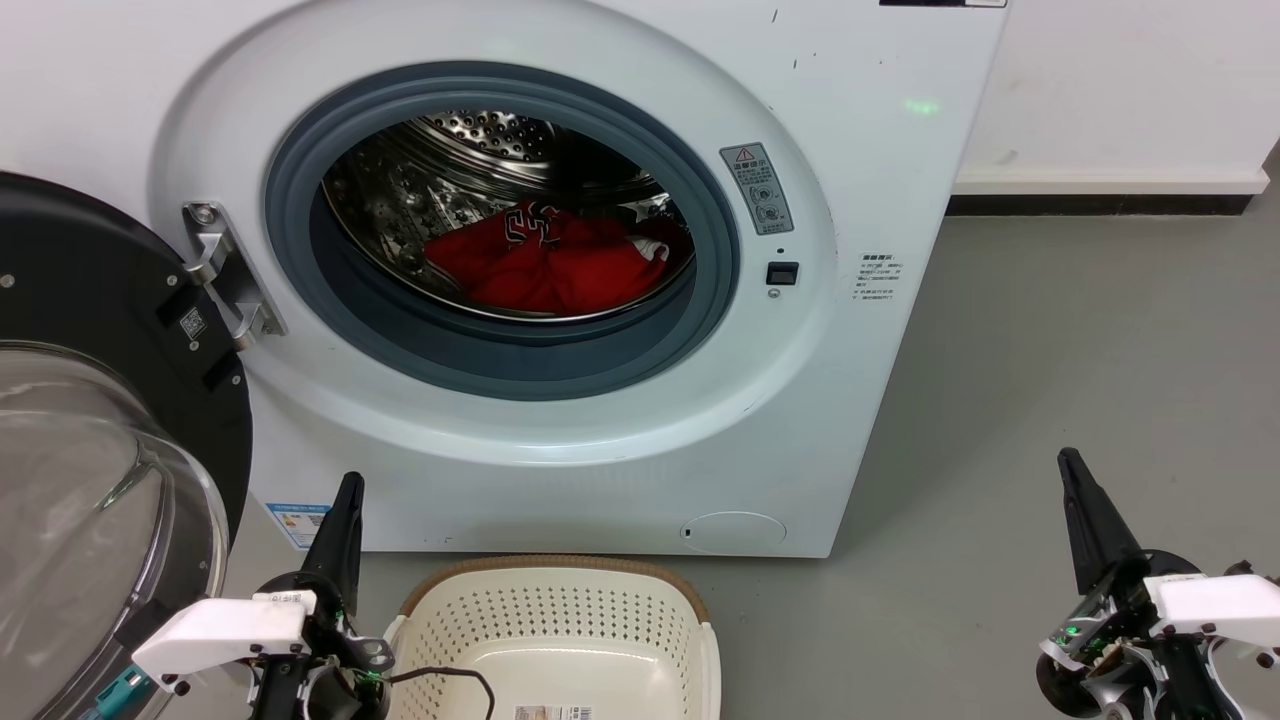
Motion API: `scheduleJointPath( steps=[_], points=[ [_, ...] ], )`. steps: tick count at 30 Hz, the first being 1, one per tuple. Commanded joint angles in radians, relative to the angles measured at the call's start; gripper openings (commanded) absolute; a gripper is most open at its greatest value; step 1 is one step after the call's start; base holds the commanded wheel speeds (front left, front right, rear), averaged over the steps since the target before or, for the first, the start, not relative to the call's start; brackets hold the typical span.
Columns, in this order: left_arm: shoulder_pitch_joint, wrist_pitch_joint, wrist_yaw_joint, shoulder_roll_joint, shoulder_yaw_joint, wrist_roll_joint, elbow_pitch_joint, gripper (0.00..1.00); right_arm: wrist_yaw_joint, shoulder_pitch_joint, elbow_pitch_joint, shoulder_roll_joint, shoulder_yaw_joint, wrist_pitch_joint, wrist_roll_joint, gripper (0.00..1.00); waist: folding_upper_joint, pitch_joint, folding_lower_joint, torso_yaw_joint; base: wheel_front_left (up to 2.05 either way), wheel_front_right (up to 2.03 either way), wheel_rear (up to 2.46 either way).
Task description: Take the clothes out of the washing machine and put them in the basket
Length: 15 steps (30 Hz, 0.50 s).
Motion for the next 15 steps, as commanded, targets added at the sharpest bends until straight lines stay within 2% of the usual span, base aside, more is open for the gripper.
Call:
scheduleJointPath(
  steps=[1,10,11,12,13,14,15],
  points=[
    [-0.006,0.002,-0.002,-0.002,0.003,-0.002,-0.001,0.00,0.000,-0.012,0.001,0.004,0.001,0.001,-0.004,0.00,0.0000,0.000,0.0000,0.000,0.00,0.00,0.00],
    [-0.006,0.002,-0.002,-0.002,0.003,-0.002,-0.001,0.00,0.000,-0.012,0.001,0.004,0.001,0.001,-0.004,0.00,0.0000,0.000,0.0000,0.000,0.00,0.00,0.00],
    [0.000,0.000,0.000,0.000,0.000,0.000,0.000,1.00,0.000,0.000,0.000,0.000,0.000,0.000,0.000,1.00,0.0000,0.000,0.0000,0.000,0.00,0.00,0.00],
    [0.002,-0.001,0.000,0.000,-0.001,0.001,0.005,1.00,0.000,0.002,0.004,0.000,0.000,-0.001,0.000,1.00,0.0000,0.000,0.0000,0.000,0.00,0.00,0.00],
    [0.009,-0.002,0.000,-0.001,-0.003,0.001,0.013,0.00,0.000,0.009,0.012,0.000,0.001,-0.001,0.000,0.00,0.0000,0.000,0.0000,0.000,0.00,0.00,0.00],
    [0.018,-0.002,0.000,-0.002,-0.004,0.001,0.022,1.00,0.000,0.018,0.020,0.001,0.002,-0.002,0.000,1.00,0.0000,0.000,0.0000,0.000,0.00,0.00,0.00],
    [0.023,-0.005,0.000,-0.002,-0.005,0.004,0.023,1.00,0.000,0.022,0.021,0.001,0.003,-0.005,-0.001,1.00,0.0000,0.000,0.0000,0.000,0.00,0.00,0.00]
  ],
)
